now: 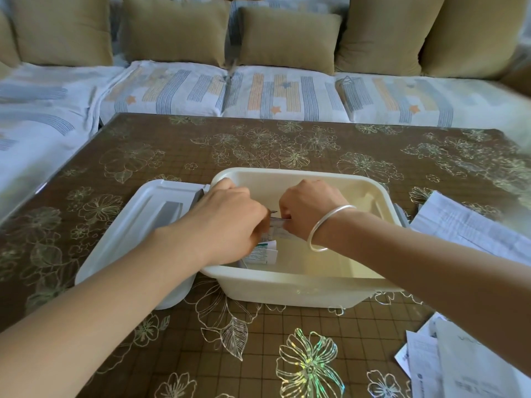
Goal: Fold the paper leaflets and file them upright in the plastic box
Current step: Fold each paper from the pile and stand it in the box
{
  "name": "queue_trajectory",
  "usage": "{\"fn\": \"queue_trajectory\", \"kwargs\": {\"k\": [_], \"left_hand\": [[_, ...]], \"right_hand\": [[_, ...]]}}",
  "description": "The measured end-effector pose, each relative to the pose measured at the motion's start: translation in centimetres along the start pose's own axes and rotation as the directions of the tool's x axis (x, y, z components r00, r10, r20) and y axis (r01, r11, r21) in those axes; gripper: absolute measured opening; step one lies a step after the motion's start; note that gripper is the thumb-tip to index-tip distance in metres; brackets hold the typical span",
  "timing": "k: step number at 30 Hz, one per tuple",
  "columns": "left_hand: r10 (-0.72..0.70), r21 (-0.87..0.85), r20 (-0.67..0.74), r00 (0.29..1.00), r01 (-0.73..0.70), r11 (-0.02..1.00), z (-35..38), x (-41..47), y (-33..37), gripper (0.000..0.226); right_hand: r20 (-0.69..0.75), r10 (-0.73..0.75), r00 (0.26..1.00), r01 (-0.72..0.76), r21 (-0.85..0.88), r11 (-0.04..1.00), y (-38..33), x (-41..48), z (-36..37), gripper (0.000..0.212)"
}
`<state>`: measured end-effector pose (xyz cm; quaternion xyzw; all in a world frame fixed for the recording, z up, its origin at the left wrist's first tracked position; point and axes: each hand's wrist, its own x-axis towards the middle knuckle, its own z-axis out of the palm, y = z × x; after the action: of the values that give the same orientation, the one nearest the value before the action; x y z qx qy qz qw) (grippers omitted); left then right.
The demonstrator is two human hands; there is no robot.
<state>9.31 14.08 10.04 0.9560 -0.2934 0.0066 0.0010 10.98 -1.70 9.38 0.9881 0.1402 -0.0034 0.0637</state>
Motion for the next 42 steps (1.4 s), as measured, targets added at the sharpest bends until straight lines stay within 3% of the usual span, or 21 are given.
{"fn": "queue_trajectory", "kwargs": {"k": [4,8,11,17,22,25,28,32,34,35,37,38,40,42], "left_hand": [[0.0,-0.042,-0.12,0.993,-0.005,0.999,-1.6,-0.5,-0.4,0.023],[-0.086,-0.222,-0.281,0.956,0.022,0.975,-3.0,-1.8,-1.9,0.022],[-0.154,-0.307,-0.268,0.951,0.067,0.949,-2.9,-2.7,-2.7,0.022],[-0.147,-0.345,-0.303,0.941,0.035,0.938,-2.2,-3.4,-2.5,0.022],[-0.174,-0.373,-0.32,0.931,0.045,0.927,-2.4,-3.7,-2.3,0.022],[-0.174,-0.409,-0.349,0.921,0.018,0.912,-2.6,-3.9,-0.8,0.022],[-0.134,-0.433,-0.382,0.915,-0.049,0.9,-2.5,-3.7,2.2,0.021],[-0.103,-0.461,-0.436,0.894,-0.123,0.879,-1.6,-3.7,6.9,0.017],[-0.098,-0.451,-0.464,0.88,-0.14,0.882,-1.1,-3.8,9.0,0.013],[-0.092,-0.436,-0.478,0.873,-0.146,0.888,-0.7,-3.9,10.1,0.012],[-0.087,-0.413,-0.465,0.881,-0.129,0.902,-0.3,-3.8,11.6,0.023],[-0.08,-0.395,-0.45,0.889,-0.117,0.911,-0.1,-3.8,12.2,0.031],[-0.076,-0.361,-0.426,0.901,-0.092,0.928,0.2,-3.7,13.1,0.038],[-0.083,-0.349,-0.417,0.905,-0.075,0.934,0.4,-3.7,13.6,0.039]], "right_hand": [[0.017,-0.041,0.999,0.041,0.035,0.999,-1.0,1.1,0.6,0.018],[0.068,-0.068,0.995,0.056,0.164,0.985,-1.7,1.6,1.0,0.016],[0.107,-0.078,0.991,0.047,0.27,0.962,-2.1,1.6,1.1,0.015],[0.141,-0.08,0.987,0.019,0.393,0.919,-1.4,0.9,0.5,0.011],[0.027,-0.047,0.999,0.033,0.386,0.922,0.2,-0.9,-2.0,0.008],[-0.099,0.031,0.995,0.022,0.497,0.868,2.2,-3.5,-3.4,0.009],[-0.302,0.23,0.925,0.025,0.651,0.758,5.2,-7.6,-3.9,0.013],[-0.449,0.521,0.726,-0.066,0.709,0.702,10.4,-13.3,-1.2,0.012],[-0.416,0.615,0.67,-0.223,0.677,0.701,13.8,-15.2,2.0,0.015],[-0.364,0.641,0.676,-0.326,0.633,0.703,15.8,-16.3,3.7,0.016],[-0.133,0.678,0.723,-0.532,0.52,0.668,18.7,-18.0,6.5,0.019],[-0.003,0.671,0.741,-0.603,0.437,0.668,19.6,-18.7,7.5,0.032],[0.145,0.621,0.77,-0.632,0.309,0.711,20.6,-19.9,9.1,0.056],[0.175,0.595,0.785,-0.62,0.253,0.743,20.7,-20.5,9.6,0.066]]}}
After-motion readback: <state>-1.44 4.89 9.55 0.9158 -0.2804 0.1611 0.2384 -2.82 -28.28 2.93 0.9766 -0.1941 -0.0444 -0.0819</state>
